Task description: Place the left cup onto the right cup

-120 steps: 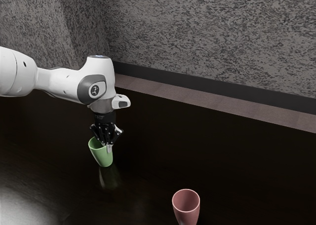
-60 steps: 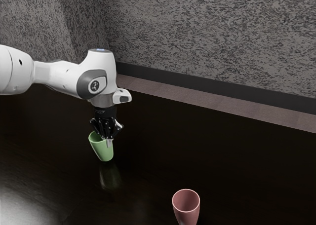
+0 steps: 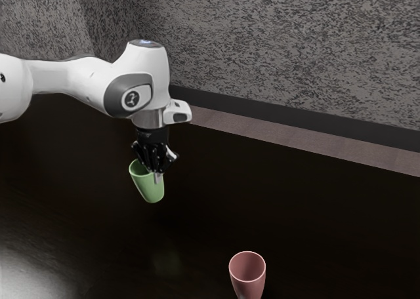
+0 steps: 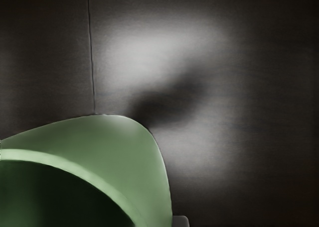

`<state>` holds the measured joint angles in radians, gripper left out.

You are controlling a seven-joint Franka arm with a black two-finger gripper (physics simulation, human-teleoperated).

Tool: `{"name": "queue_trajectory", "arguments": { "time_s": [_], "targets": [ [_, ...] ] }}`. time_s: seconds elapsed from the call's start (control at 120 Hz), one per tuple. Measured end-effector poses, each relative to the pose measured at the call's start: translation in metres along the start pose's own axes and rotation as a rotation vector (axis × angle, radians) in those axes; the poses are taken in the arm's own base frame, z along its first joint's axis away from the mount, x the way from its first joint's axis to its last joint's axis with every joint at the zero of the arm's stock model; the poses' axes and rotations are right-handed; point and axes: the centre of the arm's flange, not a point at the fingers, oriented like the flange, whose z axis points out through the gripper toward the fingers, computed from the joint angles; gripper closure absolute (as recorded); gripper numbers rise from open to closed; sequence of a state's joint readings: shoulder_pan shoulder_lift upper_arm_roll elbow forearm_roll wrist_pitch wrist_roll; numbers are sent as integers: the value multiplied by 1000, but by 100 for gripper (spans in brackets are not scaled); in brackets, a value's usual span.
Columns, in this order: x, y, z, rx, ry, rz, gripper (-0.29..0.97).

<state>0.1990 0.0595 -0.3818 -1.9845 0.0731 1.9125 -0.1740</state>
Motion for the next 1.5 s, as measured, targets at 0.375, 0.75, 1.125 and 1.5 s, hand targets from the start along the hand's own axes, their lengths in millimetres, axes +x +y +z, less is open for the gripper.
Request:
{"name": "queue_trajectory", "arguments": {
  "time_s": [0.375, 0.75, 1.125, 1.5],
  "targets": [
    [-37, 82, -45, 26, 60, 98, 78],
    [-67, 152, -63, 14, 90, 175, 78],
    [-92, 211, -76, -8, 115, 237, 78],
    [-114, 251, -79, -28, 129, 258, 78]
  ]
}}
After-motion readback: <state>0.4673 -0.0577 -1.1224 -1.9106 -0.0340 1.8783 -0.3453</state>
